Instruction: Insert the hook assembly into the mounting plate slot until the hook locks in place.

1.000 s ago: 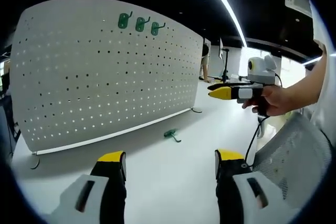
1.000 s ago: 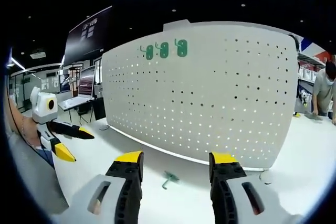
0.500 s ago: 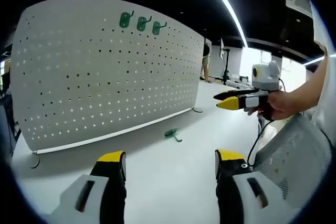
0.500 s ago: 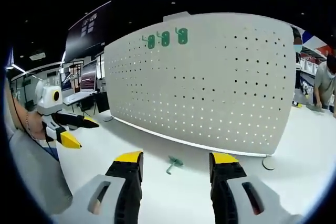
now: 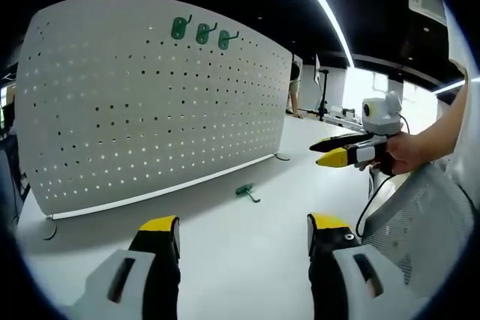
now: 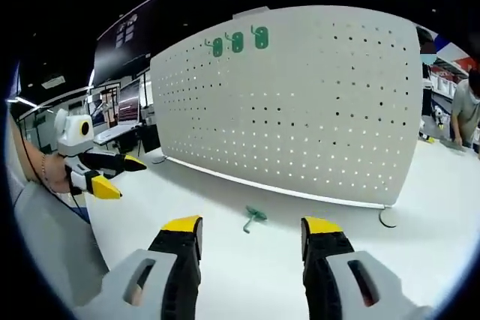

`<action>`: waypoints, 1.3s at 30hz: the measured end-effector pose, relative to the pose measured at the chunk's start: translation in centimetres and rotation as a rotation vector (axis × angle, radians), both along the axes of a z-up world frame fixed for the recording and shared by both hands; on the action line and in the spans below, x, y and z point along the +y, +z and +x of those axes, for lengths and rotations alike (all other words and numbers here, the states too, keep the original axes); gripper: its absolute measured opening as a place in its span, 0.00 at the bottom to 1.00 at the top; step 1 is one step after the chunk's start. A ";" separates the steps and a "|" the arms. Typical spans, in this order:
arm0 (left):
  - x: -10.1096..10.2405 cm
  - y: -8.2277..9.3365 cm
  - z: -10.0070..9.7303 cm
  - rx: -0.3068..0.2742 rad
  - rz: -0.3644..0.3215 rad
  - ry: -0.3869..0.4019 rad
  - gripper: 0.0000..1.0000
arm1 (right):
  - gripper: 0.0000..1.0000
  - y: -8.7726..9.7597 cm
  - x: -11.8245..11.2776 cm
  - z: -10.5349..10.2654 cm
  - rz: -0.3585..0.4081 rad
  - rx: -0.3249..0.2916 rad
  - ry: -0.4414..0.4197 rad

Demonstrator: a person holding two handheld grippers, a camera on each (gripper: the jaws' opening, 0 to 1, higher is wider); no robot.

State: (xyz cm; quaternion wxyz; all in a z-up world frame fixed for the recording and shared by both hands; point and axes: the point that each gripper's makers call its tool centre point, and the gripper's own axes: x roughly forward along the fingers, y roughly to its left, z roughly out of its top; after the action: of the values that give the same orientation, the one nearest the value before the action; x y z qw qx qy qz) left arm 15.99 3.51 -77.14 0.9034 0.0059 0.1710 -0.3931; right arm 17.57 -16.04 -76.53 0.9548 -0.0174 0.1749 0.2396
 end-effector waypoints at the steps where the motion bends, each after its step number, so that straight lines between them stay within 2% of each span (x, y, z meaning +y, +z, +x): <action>1: 0.0 0.0 0.0 0.001 0.000 0.000 0.71 | 0.52 -0.2 0.0 0.0 0.002 0.008 0.000; 11: 0.3 -0.1 0.2 0.000 0.005 0.011 0.71 | 0.52 -1.2 0.3 -0.4 0.001 0.052 0.013; 21: 0.6 -0.4 0.4 0.003 0.021 0.027 0.72 | 0.61 -2.1 0.9 -0.8 0.013 0.094 0.034; 28: 0.7 -0.5 0.4 0.004 0.027 0.029 0.72 | 0.61 -2.2 1.1 -1.0 0.012 0.101 0.041; 34: 0.4 -0.9 0.2 0.028 0.040 0.021 0.71 | 0.61 -2.1 1.2 -1.0 0.016 0.100 0.041; 39: 0.7 0.0 1.2 0.025 0.025 0.034 0.71 | 0.61 -2.3 1.3 -1.1 0.003 0.103 0.051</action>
State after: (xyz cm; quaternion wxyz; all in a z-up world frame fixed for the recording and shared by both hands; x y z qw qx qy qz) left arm 17.22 4.18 -77.14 0.9076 0.0093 0.1873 -0.3756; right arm 16.48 -14.75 -78.84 0.9382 -0.0081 0.2230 0.2645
